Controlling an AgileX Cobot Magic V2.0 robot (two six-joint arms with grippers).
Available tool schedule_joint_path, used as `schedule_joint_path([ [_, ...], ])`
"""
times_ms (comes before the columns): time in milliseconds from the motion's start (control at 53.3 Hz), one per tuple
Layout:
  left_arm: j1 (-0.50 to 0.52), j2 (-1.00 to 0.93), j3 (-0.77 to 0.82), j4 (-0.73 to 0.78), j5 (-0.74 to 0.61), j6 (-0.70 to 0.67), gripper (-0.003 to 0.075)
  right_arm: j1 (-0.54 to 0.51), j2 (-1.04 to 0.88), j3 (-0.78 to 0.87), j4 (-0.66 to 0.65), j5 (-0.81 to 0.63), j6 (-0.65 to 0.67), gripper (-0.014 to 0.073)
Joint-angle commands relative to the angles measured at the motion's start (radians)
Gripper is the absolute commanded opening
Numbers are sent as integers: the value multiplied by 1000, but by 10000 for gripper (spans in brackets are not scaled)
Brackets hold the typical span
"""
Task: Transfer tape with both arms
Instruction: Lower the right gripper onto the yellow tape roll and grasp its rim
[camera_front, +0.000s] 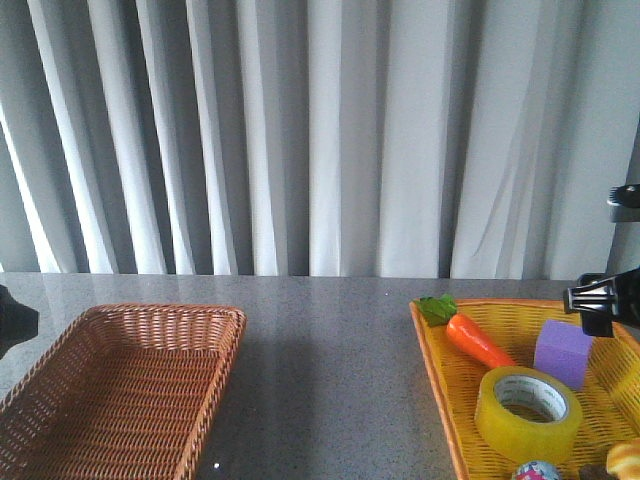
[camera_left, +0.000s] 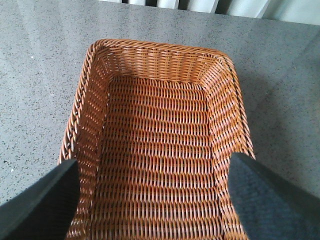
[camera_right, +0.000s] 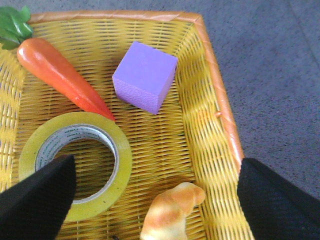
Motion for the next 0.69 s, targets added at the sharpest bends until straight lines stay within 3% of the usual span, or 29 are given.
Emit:
schedule_joint_path([
  [0,-8,-18,-33,-15,-44,-1,586,-1,53,-74,38,-19,-36,595],
  [282,-8,-18,-33,-15,-4,-1,586,-2,250,-88,101,-4,-111,524],
  [676,-8,-18,-33,-15,1,-1,586,-23,352,-119,116,-26,-122,517],
])
